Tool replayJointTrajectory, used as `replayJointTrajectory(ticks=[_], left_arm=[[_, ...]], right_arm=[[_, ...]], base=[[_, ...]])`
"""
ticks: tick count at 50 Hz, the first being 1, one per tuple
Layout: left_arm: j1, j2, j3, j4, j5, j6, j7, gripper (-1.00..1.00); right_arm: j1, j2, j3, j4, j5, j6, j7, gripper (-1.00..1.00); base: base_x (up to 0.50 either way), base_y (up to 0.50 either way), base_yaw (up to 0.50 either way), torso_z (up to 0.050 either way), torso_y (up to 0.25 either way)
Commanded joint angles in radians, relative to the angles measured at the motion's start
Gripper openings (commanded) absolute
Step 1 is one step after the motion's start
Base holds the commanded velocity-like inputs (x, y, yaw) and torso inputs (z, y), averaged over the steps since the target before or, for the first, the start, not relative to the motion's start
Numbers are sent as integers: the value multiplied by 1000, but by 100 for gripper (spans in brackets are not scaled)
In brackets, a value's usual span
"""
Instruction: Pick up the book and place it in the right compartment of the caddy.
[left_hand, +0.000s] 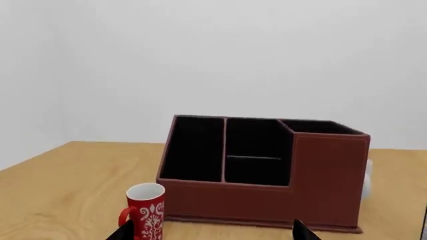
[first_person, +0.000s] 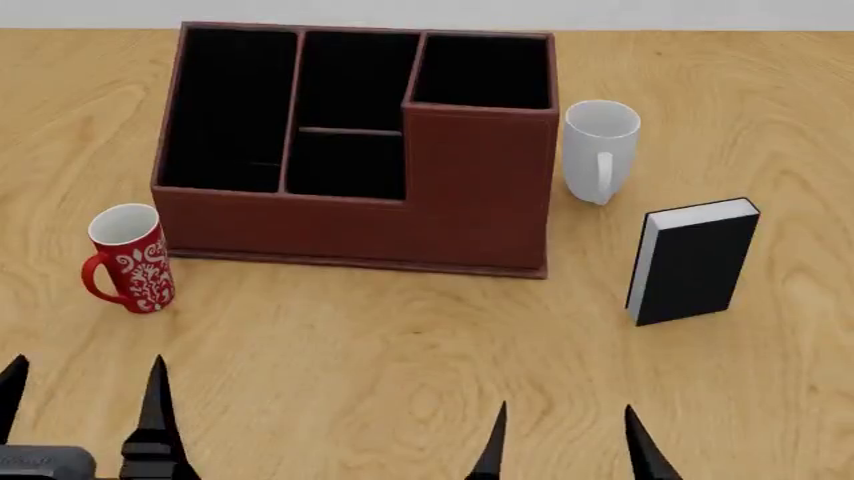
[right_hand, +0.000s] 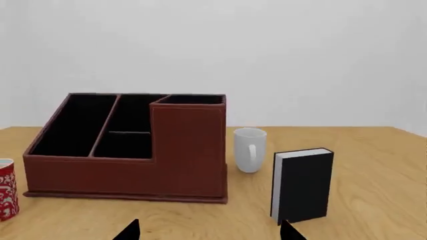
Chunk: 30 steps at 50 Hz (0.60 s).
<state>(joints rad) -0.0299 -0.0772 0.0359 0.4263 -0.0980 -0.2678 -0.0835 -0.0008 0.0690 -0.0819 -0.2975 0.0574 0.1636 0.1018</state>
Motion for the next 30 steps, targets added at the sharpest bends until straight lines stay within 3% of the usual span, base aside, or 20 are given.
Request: replayJointTrajectory(ticks=[1, 17, 23, 24, 28, 30], left_arm=[[-82, -31, -47, 318, -100, -228, -32, 100], [-318, -94, -183, 619, -297, -618, -125, 100], [-401, -355, -223, 620, -782, -542, -522, 100], [-414, -388, -217, 619, -825, -535, -561, 100], [-473, -535, -163, 620, -981, -439, -727, 100], [-494, -606, -109, 620, -1006, -375, -783, 100]], right_arm=[[17, 35, -27, -285, -9, 178, 38, 100], [130, 95, -5, -680, -40, 568, 83, 100], [181, 126, 8, -750, -24, 660, 117, 100], [189, 163, 2, -750, 22, 654, 165, 100], [417, 716, -263, -749, 622, 491, 765, 100], [510, 818, -382, -749, 748, 417, 1048, 100]], base=[[0, 0, 0, 0, 0], [0, 0, 0, 0, 0], [0, 0, 0, 0, 0], [0, 0, 0, 0, 0], [0, 0, 0, 0, 0], [0, 0, 0, 0, 0]])
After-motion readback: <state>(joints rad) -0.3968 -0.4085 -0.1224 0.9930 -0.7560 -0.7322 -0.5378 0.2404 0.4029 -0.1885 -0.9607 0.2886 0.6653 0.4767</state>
